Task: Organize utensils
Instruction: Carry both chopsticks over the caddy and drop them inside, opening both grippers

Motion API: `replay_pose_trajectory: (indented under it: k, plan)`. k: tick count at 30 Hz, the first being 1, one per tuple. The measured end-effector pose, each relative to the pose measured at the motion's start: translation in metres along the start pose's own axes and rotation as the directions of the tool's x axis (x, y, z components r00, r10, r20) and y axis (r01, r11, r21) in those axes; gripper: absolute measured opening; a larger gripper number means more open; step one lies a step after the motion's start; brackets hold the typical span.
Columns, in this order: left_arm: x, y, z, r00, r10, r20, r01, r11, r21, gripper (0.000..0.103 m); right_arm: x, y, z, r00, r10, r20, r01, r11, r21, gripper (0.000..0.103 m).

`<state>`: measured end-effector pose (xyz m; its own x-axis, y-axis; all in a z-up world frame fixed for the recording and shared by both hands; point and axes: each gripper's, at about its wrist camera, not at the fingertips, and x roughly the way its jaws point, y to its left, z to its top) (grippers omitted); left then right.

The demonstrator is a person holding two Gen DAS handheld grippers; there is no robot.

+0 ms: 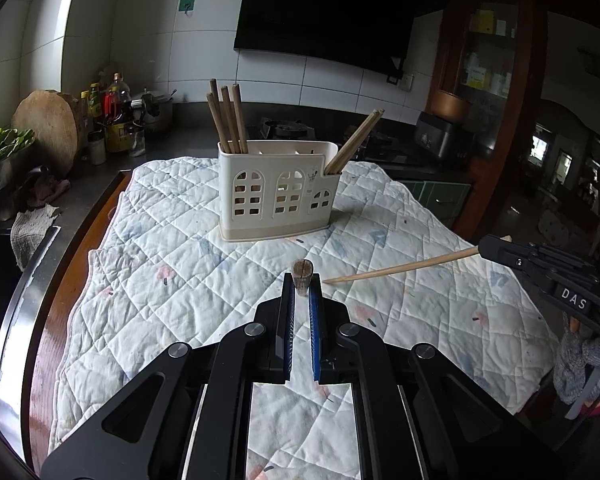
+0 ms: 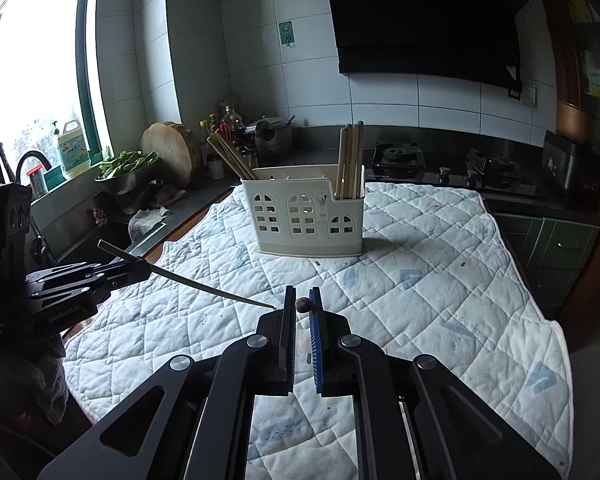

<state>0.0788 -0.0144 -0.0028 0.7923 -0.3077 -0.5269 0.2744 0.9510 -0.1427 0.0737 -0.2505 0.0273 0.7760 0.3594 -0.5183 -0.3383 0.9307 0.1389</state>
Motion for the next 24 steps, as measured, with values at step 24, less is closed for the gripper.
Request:
replay_pose_trajectory:
  k: [24]
  plan:
    - [-0.016,0.005,0.139,0.983,-0.048,0.179,0.034,0.996,0.081,0.006,0.010,0.001,0.160,0.998,-0.045,0.032,0.050,0.983,-0.177,0.007]
